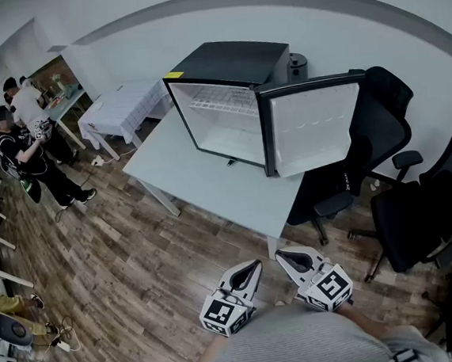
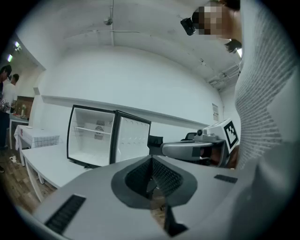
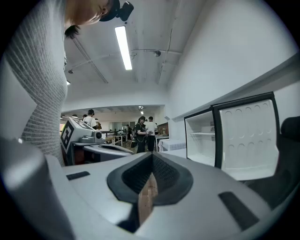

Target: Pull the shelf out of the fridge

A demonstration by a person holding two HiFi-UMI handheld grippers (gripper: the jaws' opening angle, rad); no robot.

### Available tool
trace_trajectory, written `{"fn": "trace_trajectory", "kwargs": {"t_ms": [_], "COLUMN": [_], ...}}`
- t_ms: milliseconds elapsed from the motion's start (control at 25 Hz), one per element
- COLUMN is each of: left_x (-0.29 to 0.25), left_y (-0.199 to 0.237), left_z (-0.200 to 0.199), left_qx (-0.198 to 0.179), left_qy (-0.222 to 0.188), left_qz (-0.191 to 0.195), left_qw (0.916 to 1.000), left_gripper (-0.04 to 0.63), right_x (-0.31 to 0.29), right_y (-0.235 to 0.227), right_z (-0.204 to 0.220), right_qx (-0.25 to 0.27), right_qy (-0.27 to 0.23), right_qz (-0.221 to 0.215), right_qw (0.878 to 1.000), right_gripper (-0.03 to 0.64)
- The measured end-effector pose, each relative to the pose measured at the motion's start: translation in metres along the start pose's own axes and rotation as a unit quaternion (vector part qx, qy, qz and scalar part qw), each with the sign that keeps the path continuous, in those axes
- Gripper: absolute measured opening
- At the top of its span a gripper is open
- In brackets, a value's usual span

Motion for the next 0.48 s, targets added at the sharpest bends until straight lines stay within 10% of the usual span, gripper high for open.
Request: {"fn": "trace_trajectory", "kwargs": {"t_ms": [480], "left_x": [-0.0042], "left_y": [0.0096], "left_z": [-0.0009], "left_qx": [0.001], "left_qy": [0.006], "left_qz": [-0.004], "left_qw": [1.0000], "left_gripper": [0.011], "right_x": [-0.0088], "right_y": [-0.0041], "right_z": [-0.0026], "right_qx": [0.001], "right_qy": [-0.001], "right_qz": [-0.011], "right_qw": [1.000], "right_gripper": [0.012]}}
Point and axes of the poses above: the fingertips, and each gripper's own axes: x backward along the fingers, y to its left, z out of its underside, the point moved 4 cm from there along x, backward along the fingers, and after that the axes turned 10 degrees about -z, right-handed, at the moved point
